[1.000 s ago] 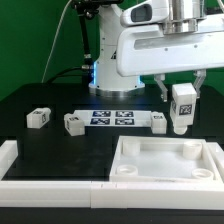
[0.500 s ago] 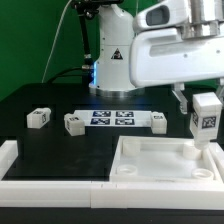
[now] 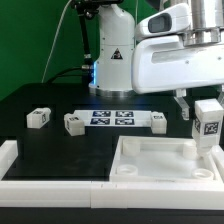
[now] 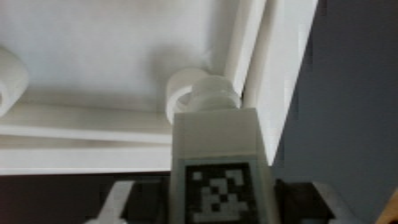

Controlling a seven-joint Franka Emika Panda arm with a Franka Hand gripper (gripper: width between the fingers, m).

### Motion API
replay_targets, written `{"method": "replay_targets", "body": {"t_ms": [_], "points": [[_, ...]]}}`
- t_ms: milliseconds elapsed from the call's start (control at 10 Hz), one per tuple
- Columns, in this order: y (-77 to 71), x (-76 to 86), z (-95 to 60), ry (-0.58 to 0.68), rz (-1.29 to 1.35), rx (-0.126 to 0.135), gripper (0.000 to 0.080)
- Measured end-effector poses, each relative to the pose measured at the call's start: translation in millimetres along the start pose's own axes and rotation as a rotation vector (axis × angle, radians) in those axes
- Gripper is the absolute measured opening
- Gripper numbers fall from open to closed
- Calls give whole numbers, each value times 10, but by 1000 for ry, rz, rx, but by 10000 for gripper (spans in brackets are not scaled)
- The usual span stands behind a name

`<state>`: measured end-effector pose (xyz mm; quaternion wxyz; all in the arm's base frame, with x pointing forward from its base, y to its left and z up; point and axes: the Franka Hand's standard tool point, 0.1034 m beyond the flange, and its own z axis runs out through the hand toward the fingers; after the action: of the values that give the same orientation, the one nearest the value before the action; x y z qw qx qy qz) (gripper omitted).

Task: Assemble one leg

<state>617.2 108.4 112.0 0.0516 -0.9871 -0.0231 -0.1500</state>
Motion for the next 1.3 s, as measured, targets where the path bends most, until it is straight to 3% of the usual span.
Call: {"method": "replay_targets", "body": {"t_ms": [100,200,700,1300], "points": [[22,-13,40,98,-1,-9,290],[42,-84,101,101,-1,-13,290],[134,-82,164,92,9,-21,290],[101,44,247,127,5,-19,290]]}}
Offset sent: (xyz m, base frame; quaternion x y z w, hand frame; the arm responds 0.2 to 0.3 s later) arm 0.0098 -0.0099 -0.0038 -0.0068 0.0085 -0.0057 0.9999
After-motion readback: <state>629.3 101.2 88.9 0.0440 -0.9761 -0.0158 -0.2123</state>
